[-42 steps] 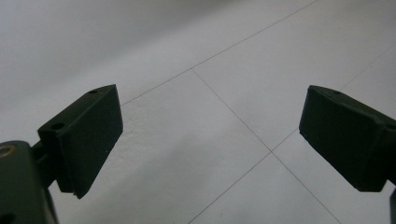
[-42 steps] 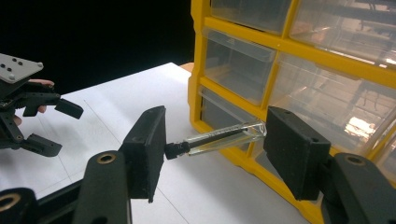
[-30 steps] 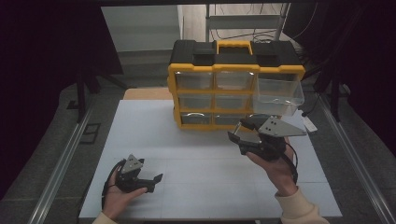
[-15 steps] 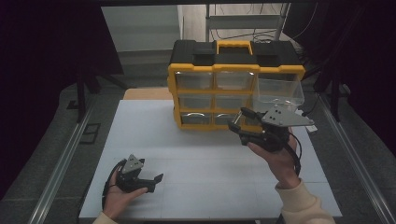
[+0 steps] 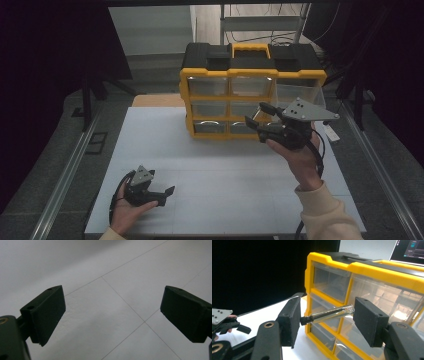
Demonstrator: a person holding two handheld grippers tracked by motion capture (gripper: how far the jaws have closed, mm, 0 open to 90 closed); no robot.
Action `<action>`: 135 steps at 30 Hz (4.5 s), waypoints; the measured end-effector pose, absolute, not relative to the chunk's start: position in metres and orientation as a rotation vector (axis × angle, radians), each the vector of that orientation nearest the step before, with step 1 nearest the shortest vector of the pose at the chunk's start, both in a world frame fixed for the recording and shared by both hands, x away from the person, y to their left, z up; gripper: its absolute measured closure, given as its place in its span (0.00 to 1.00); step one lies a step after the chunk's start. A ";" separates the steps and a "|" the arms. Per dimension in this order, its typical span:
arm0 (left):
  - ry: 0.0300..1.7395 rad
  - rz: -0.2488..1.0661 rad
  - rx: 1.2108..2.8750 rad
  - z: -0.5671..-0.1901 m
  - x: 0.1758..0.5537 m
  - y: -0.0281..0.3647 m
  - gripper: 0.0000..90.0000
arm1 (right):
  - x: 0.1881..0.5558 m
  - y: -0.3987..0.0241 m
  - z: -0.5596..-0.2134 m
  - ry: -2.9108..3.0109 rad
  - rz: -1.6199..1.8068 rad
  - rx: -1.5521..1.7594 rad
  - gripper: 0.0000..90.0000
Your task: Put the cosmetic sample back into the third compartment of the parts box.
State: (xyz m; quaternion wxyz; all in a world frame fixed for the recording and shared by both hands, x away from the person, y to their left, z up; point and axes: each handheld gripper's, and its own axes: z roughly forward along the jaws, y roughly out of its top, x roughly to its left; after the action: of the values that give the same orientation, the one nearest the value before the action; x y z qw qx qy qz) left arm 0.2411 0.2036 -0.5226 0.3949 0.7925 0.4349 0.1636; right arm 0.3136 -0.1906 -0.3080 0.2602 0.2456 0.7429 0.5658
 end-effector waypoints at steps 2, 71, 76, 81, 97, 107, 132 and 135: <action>1.103 0.415 2.011 -0.523 0.241 0.204 0.08 | 0.315 -0.192 -0.305 2.005 1.536 0.669 0.45; 1.101 0.403 2.015 -0.524 0.244 0.203 0.08 | 0.336 -0.252 -0.278 1.883 1.436 0.821 0.25; 1.099 0.400 2.012 -0.523 0.243 0.203 0.08 | 0.317 -0.249 -0.281 1.906 1.482 0.747 0.25; 1.105 0.402 2.005 -0.523 0.242 0.204 0.08 | 0.306 -0.246 -0.288 1.961 1.507 0.681 0.27; 1.105 0.401 2.000 -0.523 0.242 0.205 0.08 | 0.282 -0.238 -0.333 2.070 1.509 0.620 0.28; 1.089 0.405 1.994 -0.522 0.241 0.205 0.08 | 0.276 -0.236 -0.379 2.201 1.465 0.664 0.28; 1.088 0.427 1.990 -0.523 0.240 0.206 0.08 | 0.279 -0.282 -0.493 2.315 1.305 0.973 0.29; 1.085 0.429 1.989 -0.523 0.240 0.205 0.07 | 0.278 -0.287 -0.502 2.317 1.298 1.012 0.29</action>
State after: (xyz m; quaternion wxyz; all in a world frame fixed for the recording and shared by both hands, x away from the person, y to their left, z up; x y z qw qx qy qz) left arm 0.2401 0.2050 -0.5229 0.4055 0.7884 0.4301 0.1702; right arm 0.2784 -0.2874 -0.5018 0.1489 0.3521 0.8061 0.4517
